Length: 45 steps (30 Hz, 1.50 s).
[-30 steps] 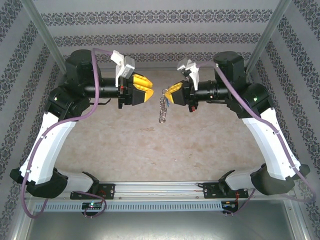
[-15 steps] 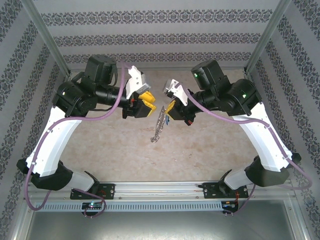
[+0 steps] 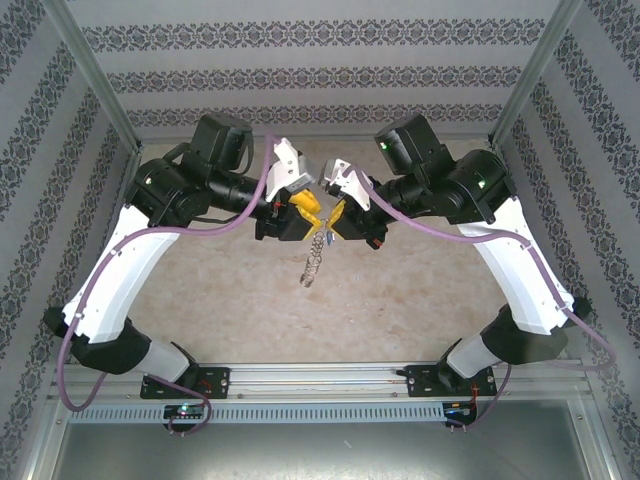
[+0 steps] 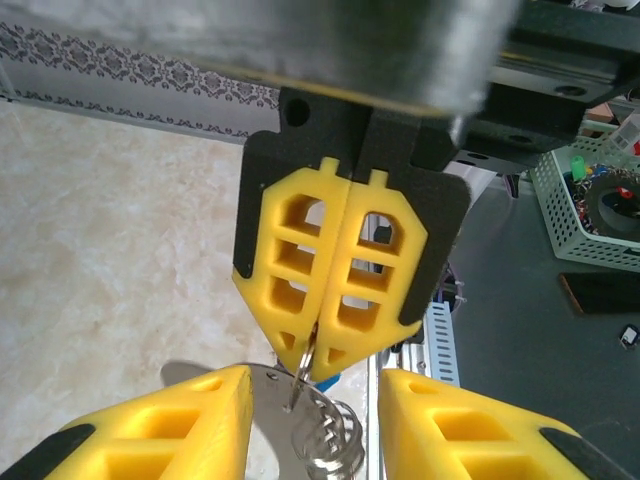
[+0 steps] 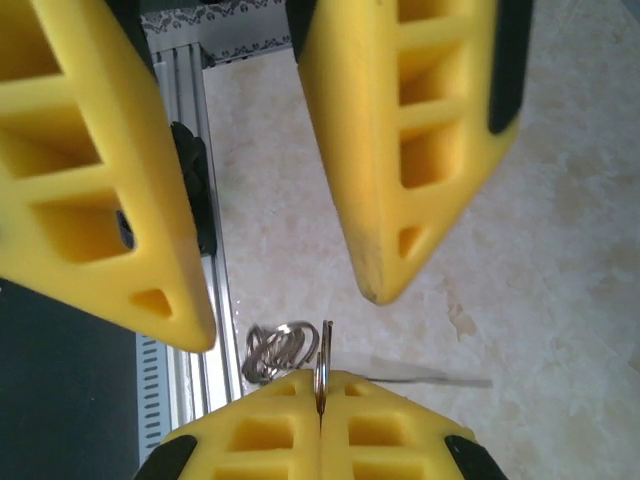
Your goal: Put the keys on the keyring
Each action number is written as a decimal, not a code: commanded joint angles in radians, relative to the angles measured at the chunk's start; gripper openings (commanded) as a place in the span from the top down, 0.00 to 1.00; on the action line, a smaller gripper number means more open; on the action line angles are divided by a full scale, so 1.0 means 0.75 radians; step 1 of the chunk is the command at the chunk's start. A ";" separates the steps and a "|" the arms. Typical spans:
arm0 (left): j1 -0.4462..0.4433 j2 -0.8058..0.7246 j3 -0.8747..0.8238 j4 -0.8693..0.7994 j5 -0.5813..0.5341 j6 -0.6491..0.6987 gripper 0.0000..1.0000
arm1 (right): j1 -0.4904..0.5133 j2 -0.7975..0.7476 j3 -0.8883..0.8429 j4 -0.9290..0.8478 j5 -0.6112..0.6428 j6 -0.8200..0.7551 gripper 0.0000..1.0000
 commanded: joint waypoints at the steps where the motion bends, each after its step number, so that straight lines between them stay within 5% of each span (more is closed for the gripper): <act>1: -0.018 0.002 -0.018 0.012 0.037 0.019 0.63 | 0.023 0.005 0.056 -0.016 -0.051 -0.021 1.00; 12: -0.019 0.008 -0.047 0.037 0.037 0.007 0.68 | 0.046 0.010 0.068 -0.013 -0.091 -0.032 1.00; 23: -0.020 0.003 -0.057 0.056 0.069 -0.014 1.00 | 0.047 0.001 0.067 0.008 -0.095 -0.036 1.00; 30: -0.011 -0.026 -0.081 0.130 0.106 -0.061 1.00 | 0.041 -0.065 -0.020 0.081 -0.074 -0.006 0.98; 33: 0.015 -0.052 -0.109 0.207 0.147 -0.111 1.00 | 0.031 -0.147 -0.144 0.178 -0.093 0.044 0.74; 36: 0.049 -0.085 -0.144 0.286 0.188 -0.172 1.00 | -0.001 -0.221 -0.250 0.273 -0.141 0.114 0.67; 45: 0.086 -0.127 -0.193 0.444 0.282 -0.286 1.00 | -0.100 -0.305 -0.358 0.418 -0.287 0.237 0.79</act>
